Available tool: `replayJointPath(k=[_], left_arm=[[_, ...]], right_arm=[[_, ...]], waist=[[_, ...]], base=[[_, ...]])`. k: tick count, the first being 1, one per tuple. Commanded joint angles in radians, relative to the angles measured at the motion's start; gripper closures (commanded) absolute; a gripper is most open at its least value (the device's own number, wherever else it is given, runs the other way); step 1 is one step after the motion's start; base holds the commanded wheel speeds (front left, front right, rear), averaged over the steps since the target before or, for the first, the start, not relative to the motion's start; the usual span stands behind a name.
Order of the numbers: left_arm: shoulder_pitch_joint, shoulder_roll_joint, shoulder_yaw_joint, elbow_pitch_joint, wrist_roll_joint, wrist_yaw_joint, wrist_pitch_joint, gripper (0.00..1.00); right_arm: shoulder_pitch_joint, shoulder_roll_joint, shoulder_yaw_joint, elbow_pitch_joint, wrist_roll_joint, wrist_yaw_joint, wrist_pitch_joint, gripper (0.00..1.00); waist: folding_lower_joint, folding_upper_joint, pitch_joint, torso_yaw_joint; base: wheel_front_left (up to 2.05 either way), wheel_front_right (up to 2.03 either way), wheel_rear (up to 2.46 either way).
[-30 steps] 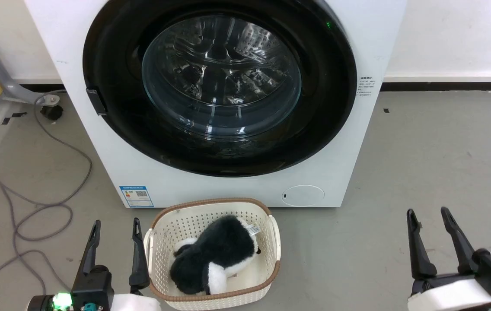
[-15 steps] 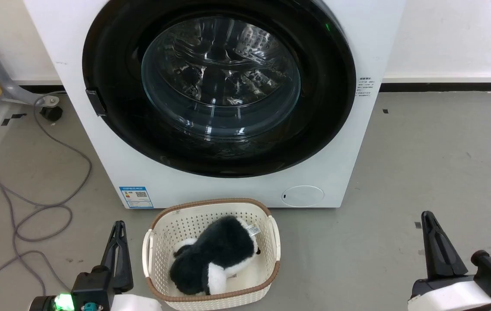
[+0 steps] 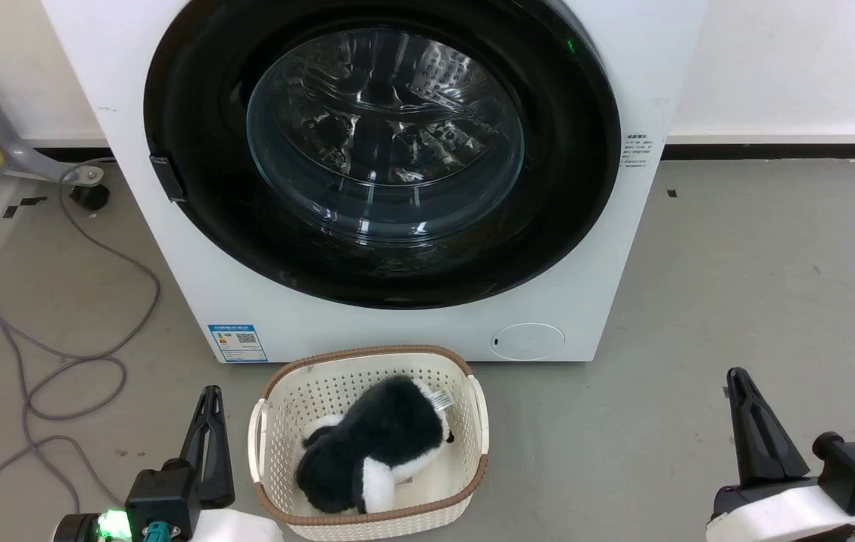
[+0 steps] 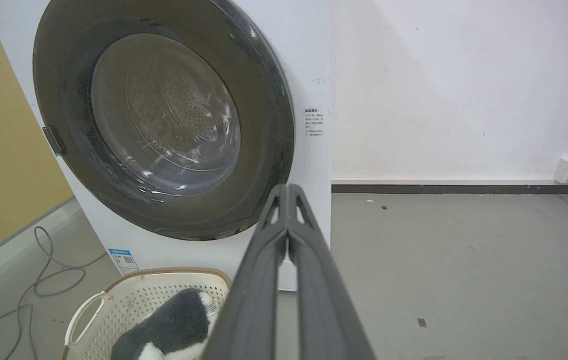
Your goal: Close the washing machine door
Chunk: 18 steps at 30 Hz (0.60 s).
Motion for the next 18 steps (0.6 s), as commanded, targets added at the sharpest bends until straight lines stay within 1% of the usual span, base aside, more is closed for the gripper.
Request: replayJointPath(k=[1, 18], left_arm=[[-0.011, -0.001, 0.003, -0.002, 0.006, -0.006, 0.005, 1.00], [-0.020, -0.007, 0.012, -0.004, 0.011, -0.030, 0.040, 1.00]], right_arm=[[-0.002, 0.001, 0.003, -0.008, -0.012, 0.000, 0.009, 1.00], [-0.004, 0.002, 0.012, -0.022, -0.031, 0.000, 0.045, 1.00]], waist=[[0.0000, 0.0000, 0.000, 0.000], [0.0000, 0.0000, 0.001, 0.005]], base=[[0.00, 0.00, 0.00], [0.00, 0.00, 0.00]])
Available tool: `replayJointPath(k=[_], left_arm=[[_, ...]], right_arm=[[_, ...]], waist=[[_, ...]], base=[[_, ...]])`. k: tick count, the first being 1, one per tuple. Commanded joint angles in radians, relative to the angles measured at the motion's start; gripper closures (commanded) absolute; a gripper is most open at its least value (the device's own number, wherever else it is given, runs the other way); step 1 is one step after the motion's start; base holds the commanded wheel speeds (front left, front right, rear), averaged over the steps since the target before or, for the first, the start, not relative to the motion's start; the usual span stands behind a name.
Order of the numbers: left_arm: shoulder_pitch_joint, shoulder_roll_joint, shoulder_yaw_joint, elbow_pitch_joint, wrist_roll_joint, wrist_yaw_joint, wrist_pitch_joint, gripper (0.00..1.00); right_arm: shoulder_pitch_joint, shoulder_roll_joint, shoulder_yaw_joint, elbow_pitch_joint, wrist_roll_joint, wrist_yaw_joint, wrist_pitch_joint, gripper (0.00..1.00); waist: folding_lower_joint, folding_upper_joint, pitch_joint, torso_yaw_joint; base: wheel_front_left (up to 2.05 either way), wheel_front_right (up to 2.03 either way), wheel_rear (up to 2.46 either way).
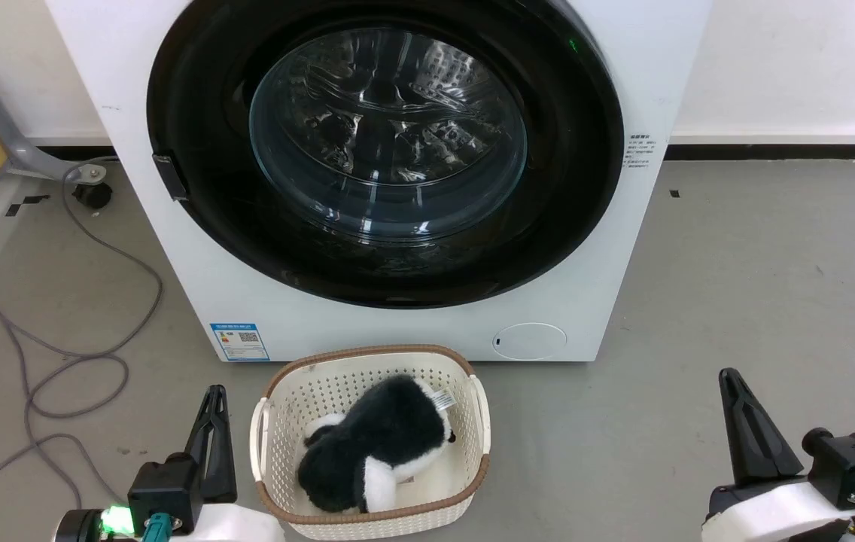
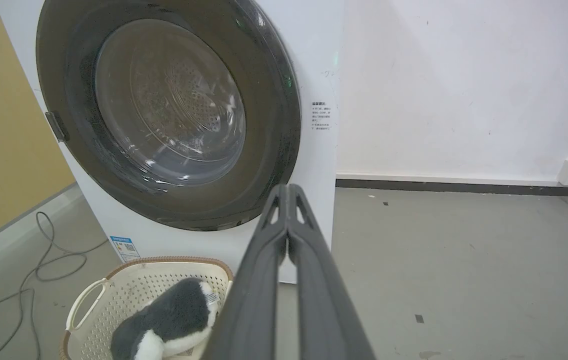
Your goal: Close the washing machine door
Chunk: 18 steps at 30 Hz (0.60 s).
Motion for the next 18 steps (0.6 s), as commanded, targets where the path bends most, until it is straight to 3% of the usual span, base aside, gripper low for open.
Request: replayJointPath(k=[1, 18], left_arm=[[-0.014, -0.002, 0.004, -0.004, 0.008, -0.006, 0.006, 1.00], [-0.024, -0.008, 0.013, -0.006, 0.013, -0.030, 0.040, 1.00]], right_arm=[[-0.004, 0.002, 0.003, -0.008, -0.006, 0.000, 0.004, 1.00], [-0.005, 0.002, 0.013, -0.023, -0.025, 0.000, 0.040, 1.00]], waist=[[0.0000, 0.0000, 0.000, 0.000], [0.0000, 0.0000, 0.001, 0.005]], base=[[0.00, 0.00, 0.00], [0.00, 0.00, 0.00]])
